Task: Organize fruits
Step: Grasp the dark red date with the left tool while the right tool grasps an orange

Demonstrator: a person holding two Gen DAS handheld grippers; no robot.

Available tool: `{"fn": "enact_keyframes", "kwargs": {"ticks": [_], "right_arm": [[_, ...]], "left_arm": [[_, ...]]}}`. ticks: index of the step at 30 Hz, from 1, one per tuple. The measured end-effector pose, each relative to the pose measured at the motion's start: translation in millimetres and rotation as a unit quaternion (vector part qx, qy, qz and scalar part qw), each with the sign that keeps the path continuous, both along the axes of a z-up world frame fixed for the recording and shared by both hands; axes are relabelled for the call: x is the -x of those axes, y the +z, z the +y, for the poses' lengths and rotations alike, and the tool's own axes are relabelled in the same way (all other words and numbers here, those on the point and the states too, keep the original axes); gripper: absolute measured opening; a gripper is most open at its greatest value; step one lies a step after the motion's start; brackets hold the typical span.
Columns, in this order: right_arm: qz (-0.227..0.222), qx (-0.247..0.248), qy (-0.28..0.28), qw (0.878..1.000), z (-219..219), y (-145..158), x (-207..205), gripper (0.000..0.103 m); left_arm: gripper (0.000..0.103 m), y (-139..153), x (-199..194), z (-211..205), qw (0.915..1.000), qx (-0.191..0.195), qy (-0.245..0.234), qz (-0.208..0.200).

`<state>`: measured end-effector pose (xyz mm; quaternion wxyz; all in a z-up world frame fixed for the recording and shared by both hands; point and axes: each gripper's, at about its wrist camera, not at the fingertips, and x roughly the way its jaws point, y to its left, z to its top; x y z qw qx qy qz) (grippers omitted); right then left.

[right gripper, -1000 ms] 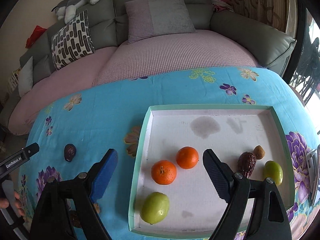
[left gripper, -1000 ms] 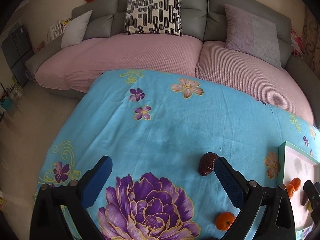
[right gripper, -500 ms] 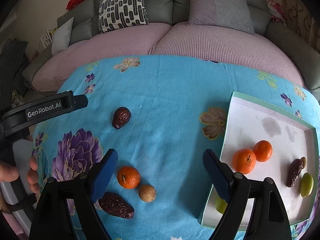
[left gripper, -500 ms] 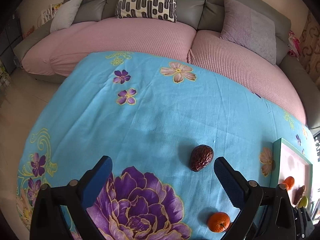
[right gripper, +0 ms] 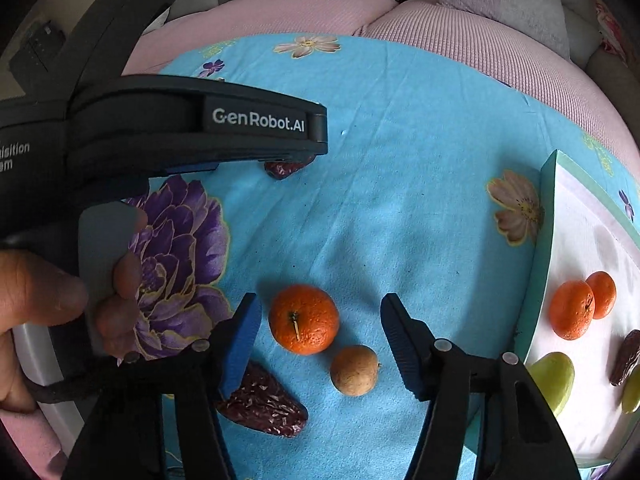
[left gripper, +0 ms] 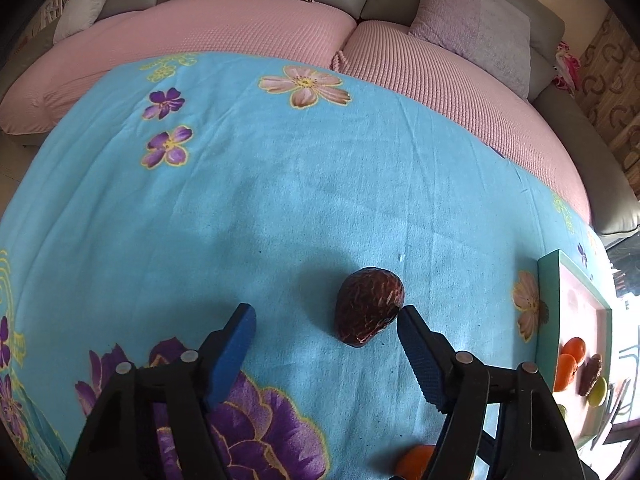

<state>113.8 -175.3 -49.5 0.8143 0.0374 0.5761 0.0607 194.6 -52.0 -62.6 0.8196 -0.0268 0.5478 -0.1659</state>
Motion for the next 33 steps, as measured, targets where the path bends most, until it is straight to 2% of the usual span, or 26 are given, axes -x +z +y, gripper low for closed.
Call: {"fn": "enact_keyframes", "kwargs": {"ticks": [4, 6, 11, 16, 27, 33], "right_arm": [[-0.001, -0.019, 0.005, 1.000, -1, 1, 2, 0.039], [-0.005, -0.021, 0.010, 1.000, 1, 2, 0, 0.037], [-0.006, -0.026, 0.010, 1.000, -4, 4, -1, 0.036], [-0.027, -0.032, -0.009, 0.999, -17, 18, 2, 0.036], [-0.106, -0.037, -0.091, 0.989, -64, 68, 14, 0.036], [-0.112, -0.030, -0.135, 0.984, -94, 78, 26, 0.036]], "left_arm": [[0.053, -3, 0, -8, 0.9996, 0.017, -0.020, 0.008], [0.037, -3, 1, -11, 0.9993, 0.022, -0.029, 0.012], [0.036, 0, 0, -10, 0.9995, 0.022, -0.022, 0.008], [0.036, 23, 4, 2, 0.9996, 0.022, 0.000, -0.015], [0.036, 83, 26, 22, 0.9955, 0.032, 0.015, -0.088], [0.036, 99, 44, 17, 0.9932, 0.037, 0.007, -0.110]]}}
